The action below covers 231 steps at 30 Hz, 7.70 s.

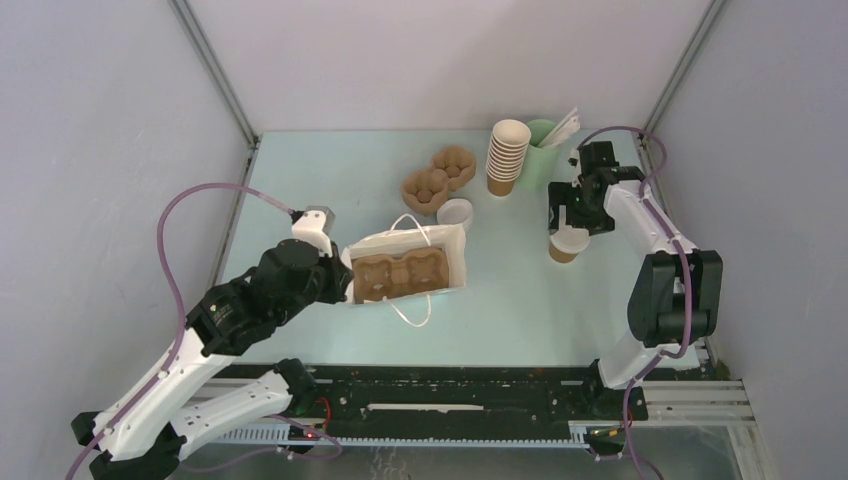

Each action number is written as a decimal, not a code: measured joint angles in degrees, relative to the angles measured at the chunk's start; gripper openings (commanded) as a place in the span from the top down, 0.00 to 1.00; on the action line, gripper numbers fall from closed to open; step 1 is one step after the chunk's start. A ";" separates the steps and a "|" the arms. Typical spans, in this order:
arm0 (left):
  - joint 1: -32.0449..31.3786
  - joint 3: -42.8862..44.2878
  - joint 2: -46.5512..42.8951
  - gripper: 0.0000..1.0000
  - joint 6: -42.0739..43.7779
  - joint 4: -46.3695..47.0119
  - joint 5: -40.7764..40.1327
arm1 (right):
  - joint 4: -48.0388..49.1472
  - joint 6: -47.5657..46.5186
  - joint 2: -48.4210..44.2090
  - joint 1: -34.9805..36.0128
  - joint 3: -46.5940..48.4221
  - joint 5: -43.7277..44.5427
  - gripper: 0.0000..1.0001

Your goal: Pack the takeout coffee

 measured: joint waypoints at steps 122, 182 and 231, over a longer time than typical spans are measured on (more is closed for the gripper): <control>0.00 1.20 -5.27 1.00 12.81 2.80 -7.65 | -0.94 -18.88 -9.09 87.60 26.49 24.20 0.36; -0.02 -2.60 -7.06 1.00 16.11 8.15 2.40 | 19.71 -26.67 -7.58 79.38 2.45 29.42 0.37; -0.02 -12.98 -12.35 1.00 12.50 15.17 13.46 | -0.68 -18.23 -8.74 82.84 1.55 32.65 0.36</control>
